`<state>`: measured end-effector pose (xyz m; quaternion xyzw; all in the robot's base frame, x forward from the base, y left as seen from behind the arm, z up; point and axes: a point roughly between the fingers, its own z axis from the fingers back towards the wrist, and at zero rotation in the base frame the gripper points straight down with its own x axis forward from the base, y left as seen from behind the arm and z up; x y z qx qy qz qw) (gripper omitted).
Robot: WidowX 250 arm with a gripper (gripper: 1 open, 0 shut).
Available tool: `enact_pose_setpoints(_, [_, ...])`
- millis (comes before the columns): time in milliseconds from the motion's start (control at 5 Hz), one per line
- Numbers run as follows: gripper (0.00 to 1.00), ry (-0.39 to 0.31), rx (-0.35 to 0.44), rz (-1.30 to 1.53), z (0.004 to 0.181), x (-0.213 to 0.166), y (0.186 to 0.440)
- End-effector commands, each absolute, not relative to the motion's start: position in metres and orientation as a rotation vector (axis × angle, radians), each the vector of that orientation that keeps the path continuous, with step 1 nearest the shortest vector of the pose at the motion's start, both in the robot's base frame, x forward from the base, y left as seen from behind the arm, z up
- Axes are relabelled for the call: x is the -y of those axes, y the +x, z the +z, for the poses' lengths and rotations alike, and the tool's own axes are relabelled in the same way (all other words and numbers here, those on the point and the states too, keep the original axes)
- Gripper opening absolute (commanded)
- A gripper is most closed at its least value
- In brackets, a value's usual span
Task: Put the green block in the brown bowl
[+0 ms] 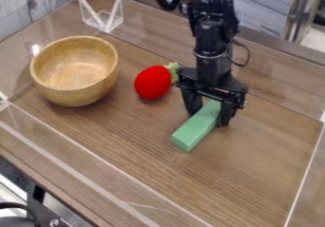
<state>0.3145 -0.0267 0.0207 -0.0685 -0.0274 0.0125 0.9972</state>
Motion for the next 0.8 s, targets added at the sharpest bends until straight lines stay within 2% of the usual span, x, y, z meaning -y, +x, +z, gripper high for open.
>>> enact_pose_setpoints(0, [1.0,-0.149,0.112,0.033,0.038,0.011,0.316])
enact_pose_setpoints(200, [0.0,-0.149,0.111,0.007,0.036,0.0,0.321])
enact_pose_setpoints(600, [0.0,-0.146,0.119,-0.028,0.057,0.009,0.315])
